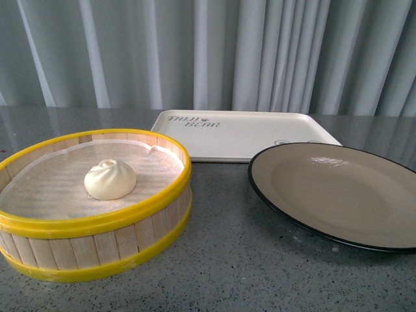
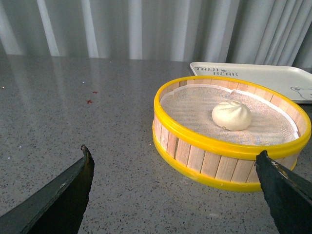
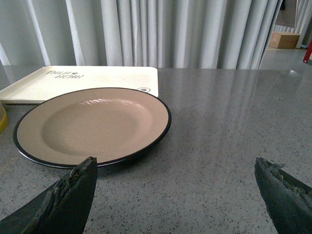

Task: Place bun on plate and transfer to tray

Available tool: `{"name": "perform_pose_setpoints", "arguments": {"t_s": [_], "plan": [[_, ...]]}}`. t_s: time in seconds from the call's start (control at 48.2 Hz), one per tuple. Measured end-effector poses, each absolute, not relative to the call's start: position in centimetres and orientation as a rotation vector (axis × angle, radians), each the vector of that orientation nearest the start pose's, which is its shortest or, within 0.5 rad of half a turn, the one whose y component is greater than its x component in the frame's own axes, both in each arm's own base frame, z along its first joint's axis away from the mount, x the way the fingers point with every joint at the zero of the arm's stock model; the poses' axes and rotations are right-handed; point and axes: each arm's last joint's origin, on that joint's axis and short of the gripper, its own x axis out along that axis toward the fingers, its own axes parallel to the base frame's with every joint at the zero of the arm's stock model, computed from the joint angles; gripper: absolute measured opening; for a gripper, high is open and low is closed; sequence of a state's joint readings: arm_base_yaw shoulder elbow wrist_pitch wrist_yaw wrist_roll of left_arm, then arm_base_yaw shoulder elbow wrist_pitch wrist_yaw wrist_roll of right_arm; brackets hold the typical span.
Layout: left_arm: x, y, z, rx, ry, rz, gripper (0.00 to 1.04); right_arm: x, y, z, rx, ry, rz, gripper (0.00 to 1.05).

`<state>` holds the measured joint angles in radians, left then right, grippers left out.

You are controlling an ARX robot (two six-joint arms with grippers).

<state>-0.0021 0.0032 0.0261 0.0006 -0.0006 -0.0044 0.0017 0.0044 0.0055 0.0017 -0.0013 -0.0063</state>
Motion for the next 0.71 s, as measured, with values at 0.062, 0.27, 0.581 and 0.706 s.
{"name": "perform_pose_setpoints", "arguments": {"t_s": [0.062, 0.27, 0.581, 0.706], "plan": [[9.62, -0.02, 17.22, -0.004, -0.023, -0.002, 0.98, 9.76, 0.02, 16.52, -0.006, -0.002, 0.003, 0.96], [9.62, -0.02, 17.22, -0.004, -0.023, -0.002, 0.98, 9.76, 0.02, 16.52, -0.007, -0.002, 0.003, 0.96], [9.62, -0.02, 17.22, -0.004, -0.023, -0.002, 0.98, 9.76, 0.02, 16.52, -0.007, -0.002, 0.003, 0.96], [9.62, -0.02, 17.22, -0.004, -0.023, -0.002, 0.98, 9.76, 0.02, 16.52, -0.006, -0.002, 0.003, 0.96]]}}
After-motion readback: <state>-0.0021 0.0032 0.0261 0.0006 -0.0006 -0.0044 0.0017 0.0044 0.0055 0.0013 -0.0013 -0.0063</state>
